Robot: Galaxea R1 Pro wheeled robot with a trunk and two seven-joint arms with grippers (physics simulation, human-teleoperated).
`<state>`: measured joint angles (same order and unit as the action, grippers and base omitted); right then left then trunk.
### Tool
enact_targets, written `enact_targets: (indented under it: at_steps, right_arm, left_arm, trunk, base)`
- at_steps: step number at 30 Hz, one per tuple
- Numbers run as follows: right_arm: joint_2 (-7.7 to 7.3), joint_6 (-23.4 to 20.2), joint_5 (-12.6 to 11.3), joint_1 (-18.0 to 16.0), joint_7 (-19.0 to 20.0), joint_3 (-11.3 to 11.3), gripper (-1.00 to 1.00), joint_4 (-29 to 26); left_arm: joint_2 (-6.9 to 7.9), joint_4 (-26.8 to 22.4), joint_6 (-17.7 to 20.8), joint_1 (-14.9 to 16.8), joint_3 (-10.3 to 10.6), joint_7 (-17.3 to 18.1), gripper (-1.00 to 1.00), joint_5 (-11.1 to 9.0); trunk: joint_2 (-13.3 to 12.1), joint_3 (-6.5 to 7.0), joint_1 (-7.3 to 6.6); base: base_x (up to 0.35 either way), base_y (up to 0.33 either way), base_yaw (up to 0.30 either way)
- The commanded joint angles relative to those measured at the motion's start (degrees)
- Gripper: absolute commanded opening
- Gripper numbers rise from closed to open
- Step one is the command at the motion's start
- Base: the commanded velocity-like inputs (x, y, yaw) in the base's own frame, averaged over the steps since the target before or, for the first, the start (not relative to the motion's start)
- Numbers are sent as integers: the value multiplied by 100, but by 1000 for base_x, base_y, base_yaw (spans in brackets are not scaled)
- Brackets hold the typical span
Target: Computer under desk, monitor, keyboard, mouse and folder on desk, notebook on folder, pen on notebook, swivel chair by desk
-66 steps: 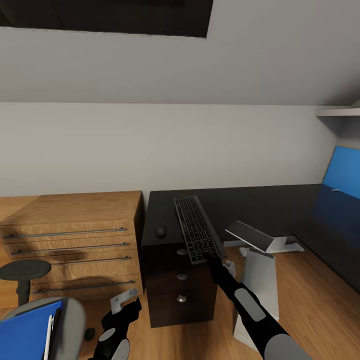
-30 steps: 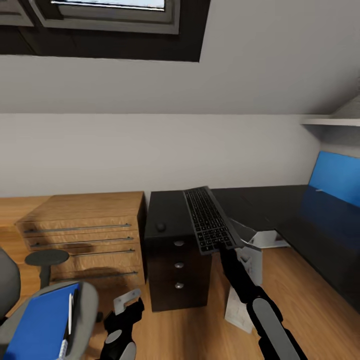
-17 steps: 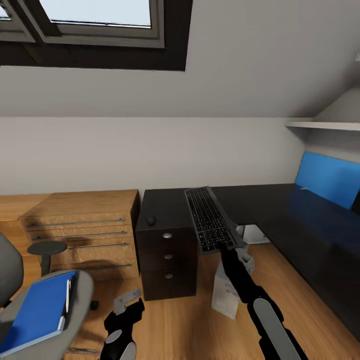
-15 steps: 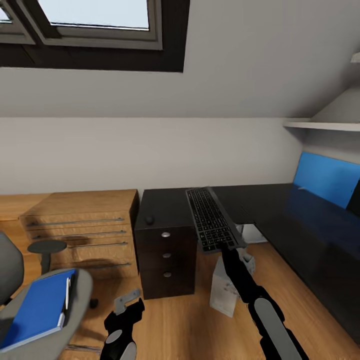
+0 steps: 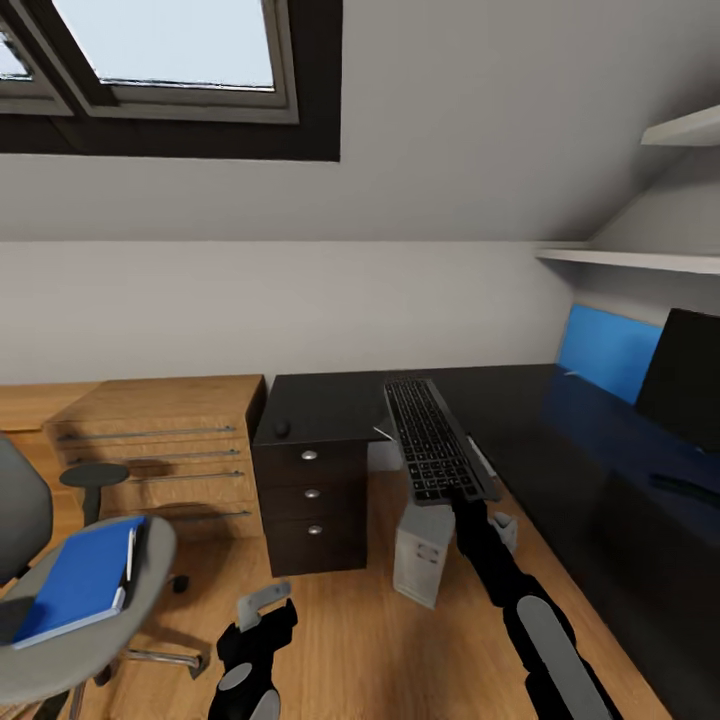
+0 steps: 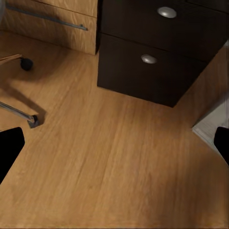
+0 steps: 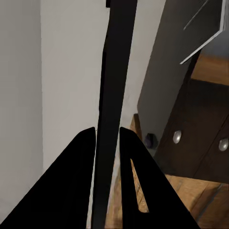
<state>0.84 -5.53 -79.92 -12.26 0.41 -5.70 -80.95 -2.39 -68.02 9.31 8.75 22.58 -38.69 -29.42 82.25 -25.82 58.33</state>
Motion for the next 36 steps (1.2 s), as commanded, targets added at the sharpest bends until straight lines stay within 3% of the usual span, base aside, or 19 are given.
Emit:
enact_targets:
  at_steps: [1,13,18,27,28,32,33,36]
  right_arm:
    - [-1,-18,-190,-4,25,6,-100,0]
    - [-13,-33,-243,-4,24,147,-100,146]
    - [-37,-119,-342,-4,13,371,-100,375]
    - [-128,-246,-463,-4,19,564,-100,397]
    - [-171,-315,-479,-3,14,682,-100,402]
    - [-308,-626,-638,-4,7,754,-100,420]
    - [-468,-666,-779,-14,4,757,-100,582]
    - [-645,-693,-989,-53,-42,755,-100,999]
  left_arm:
    - [2,-9,27,4,13,-40,100,-20]
    - [2,-9,34,4,27,-41,100,-13]
    - [2,-9,35,4,23,-42,100,-8]
    - [2,-9,36,4,27,-34,100,-4]
    - [0,-9,36,4,27,-34,100,-5]
    - [0,-9,36,4,27,-33,100,0]
    - [1,-9,36,4,27,-33,100,3]
    - [2,-9,36,4,27,-33,100,1]
  trunk:
    - [-38,12,-26]
    - [-519,228,-289]
    - [-719,317,-399]
    - [-1080,479,-597]
    - [-1120,497,-619]
    - [-1281,569,-707]
    - [-1321,587,-729]
    - [-1441,641,-795]
  base:
    - [-276,-250,0]
    - [-261,-260,0]
    - [-258,-262,0]
    - [-259,-262,0]
    - [-259,-262,0]
    - [-259,-262,0]
    - [-259,-262,0]
    - [-258,-262,0]
